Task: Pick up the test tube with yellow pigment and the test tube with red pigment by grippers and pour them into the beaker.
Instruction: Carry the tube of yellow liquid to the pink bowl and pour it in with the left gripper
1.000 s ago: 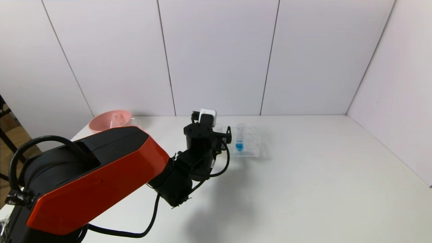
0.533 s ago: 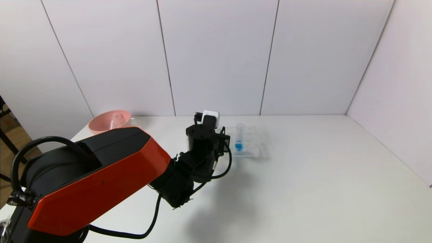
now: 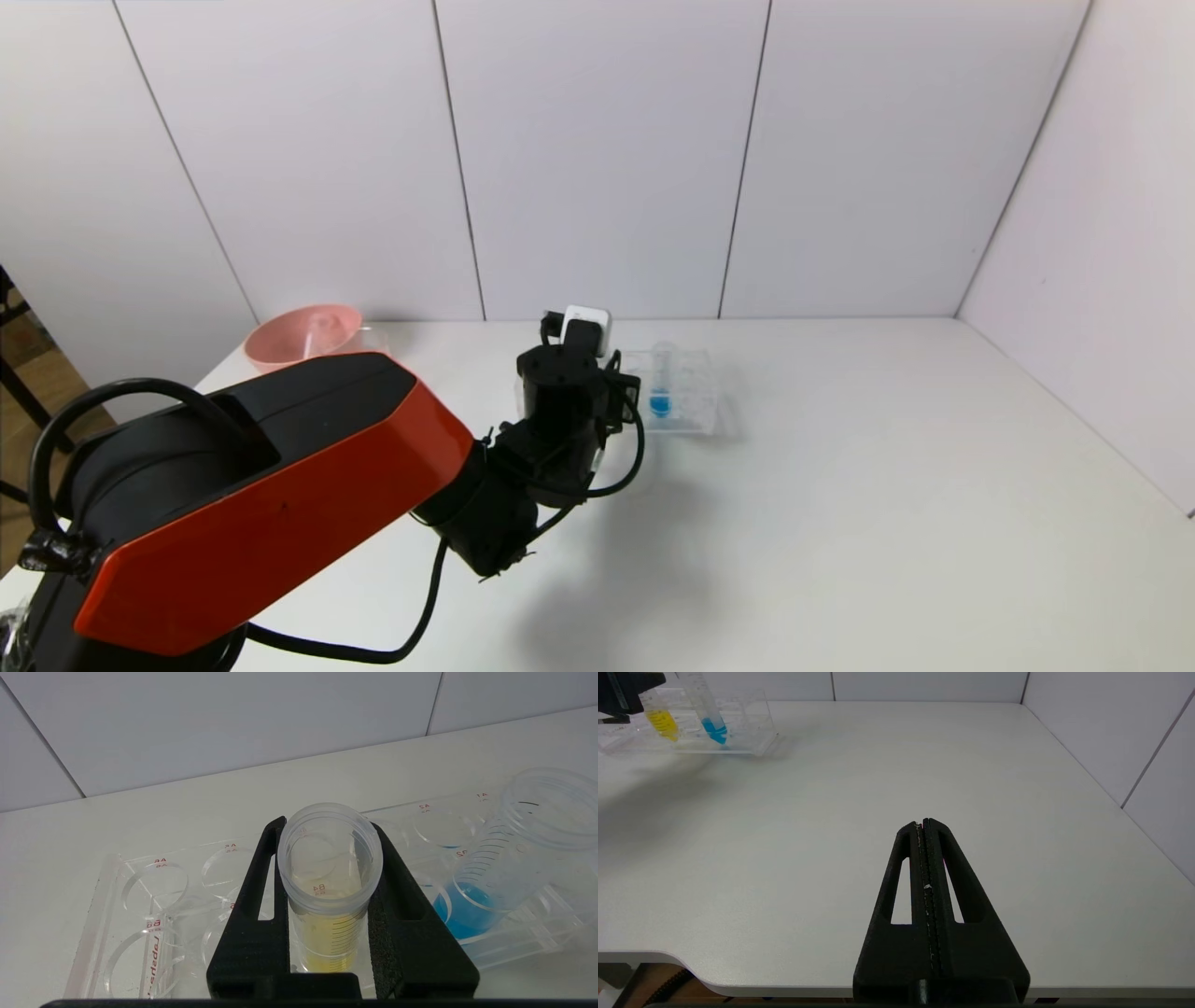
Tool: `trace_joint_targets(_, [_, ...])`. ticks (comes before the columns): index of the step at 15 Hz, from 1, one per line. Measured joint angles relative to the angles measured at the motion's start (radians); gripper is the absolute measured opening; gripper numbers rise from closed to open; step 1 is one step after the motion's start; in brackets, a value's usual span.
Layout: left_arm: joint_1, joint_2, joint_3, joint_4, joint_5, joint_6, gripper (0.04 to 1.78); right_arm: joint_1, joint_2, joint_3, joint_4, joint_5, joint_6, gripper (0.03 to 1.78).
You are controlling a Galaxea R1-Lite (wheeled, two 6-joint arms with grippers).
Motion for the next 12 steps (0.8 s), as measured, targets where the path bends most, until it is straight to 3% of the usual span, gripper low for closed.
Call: trace_joint_targets(12, [-0.006, -0.024, -0.002, 0.032, 0.003, 0.016, 0.48, 0.000, 0.000, 0.000, 0.000, 0.000, 0.000, 0.11])
